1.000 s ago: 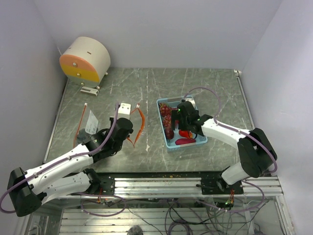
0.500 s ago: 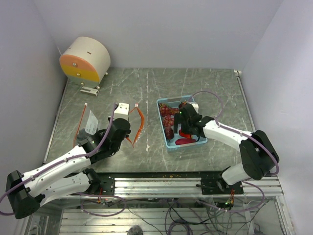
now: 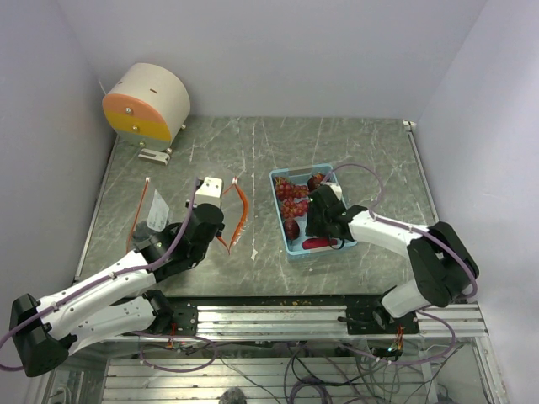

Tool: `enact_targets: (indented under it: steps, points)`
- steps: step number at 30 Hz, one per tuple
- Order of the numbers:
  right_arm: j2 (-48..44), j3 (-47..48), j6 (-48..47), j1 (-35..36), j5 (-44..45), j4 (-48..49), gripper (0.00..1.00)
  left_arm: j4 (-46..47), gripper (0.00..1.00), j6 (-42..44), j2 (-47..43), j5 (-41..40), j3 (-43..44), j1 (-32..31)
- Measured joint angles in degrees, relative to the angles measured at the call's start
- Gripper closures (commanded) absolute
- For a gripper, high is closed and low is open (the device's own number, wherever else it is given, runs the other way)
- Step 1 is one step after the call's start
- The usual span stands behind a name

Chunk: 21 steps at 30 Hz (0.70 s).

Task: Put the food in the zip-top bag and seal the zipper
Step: Pick up the fake vegetable from the bin.

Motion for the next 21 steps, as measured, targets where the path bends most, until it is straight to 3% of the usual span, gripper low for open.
enact_targets:
  steps: [3,11,15,21]
  points:
    - [-2.19,-0.04,-1.4,-0.02,-0.33,0.22,0.86,0.0,0.93,0.0,-0.15,0.0,-0.07,0.0]
    - [-15.78,0.07,-7.34,0.66,-7.32,3.5,0.88,-0.02,0.93,0.0,0.0,0.0,-0.17,0.0]
    - [-22.64,-0.11,-9.64,1.99,-16.57,8.31,0.88,-0.02,0.93,0.0,0.24,-0.02,-0.17,0.0]
    - [-28.09,-1.62,-10.12,8.94,-35.3,24.72,0.86,-0.02,0.93,-0.04,1.18,0.31,-0.17,0.0]
